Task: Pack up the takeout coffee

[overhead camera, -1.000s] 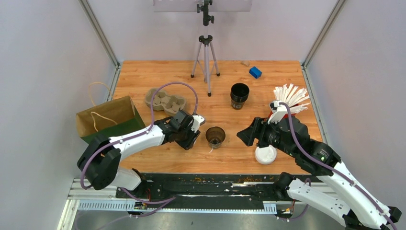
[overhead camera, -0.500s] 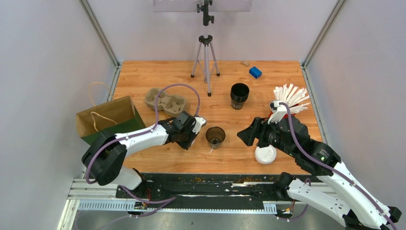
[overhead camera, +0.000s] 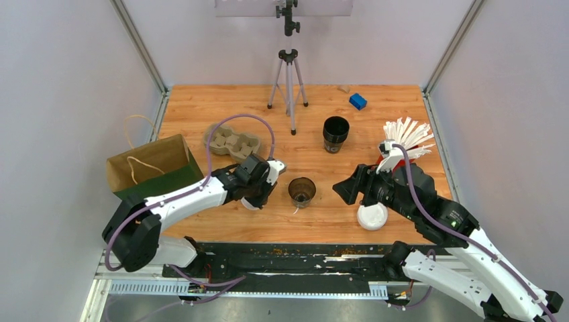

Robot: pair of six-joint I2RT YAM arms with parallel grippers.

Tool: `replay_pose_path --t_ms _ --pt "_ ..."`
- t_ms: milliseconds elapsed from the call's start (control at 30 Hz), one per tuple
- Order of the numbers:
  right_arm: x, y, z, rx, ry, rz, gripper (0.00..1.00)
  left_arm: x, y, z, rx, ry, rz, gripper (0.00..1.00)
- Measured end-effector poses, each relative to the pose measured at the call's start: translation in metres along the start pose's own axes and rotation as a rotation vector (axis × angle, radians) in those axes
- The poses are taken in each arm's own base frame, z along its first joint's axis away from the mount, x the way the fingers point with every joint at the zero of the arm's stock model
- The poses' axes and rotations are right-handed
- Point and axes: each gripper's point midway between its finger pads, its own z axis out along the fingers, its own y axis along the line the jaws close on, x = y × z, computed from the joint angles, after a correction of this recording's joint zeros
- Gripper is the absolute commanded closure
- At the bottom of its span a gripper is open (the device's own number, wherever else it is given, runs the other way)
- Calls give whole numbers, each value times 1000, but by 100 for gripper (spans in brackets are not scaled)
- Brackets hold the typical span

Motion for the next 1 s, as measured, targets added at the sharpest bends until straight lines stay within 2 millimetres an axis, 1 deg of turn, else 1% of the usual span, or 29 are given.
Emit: replay_pose_path --t_ms 100,133,200,233,267,333,367,467,567,667,767,1000 --pt "-3 5 5 -44 -26 -37 30 -9 -7 -16 22 -31 -25 100" --pt "-2 7 8 -66 -38 -55 28 -14 -9 -23 31 -48 -33 98" --pt "2 9 15 -104 -53 -92 26 -25 -13 -37 39 -91 -45 82" --pt "4 8 18 -116 -58 -113 26 -31 -13 -47 38 -121 -48 77" --pt "6 8 21 -125 -64 -135 26 -34 -13 -52 33 -140 -46 72" --pt "6 8 24 -138 -78 -172 26 -38 -9 -60 11 -168 -43 67" --pt "3 9 24 -146 -89 -184 26 -37 -7 -60 0 -167 -37 65" --pt "-9 14 22 -158 -145 -201 26 -32 0 -50 -35 -127 -33 64" --pt "-17 14 18 -155 -186 -200 26 -18 6 -29 -62 -37 -28 64" --pt "-21 14 16 -150 -207 -197 26 -4 10 -14 -75 27 -28 59" --pt "-22 12 15 -140 -208 -198 26 5 12 -6 -77 56 -25 57" --pt "-25 10 10 -131 -228 -195 26 10 12 9 -72 70 -22 56"
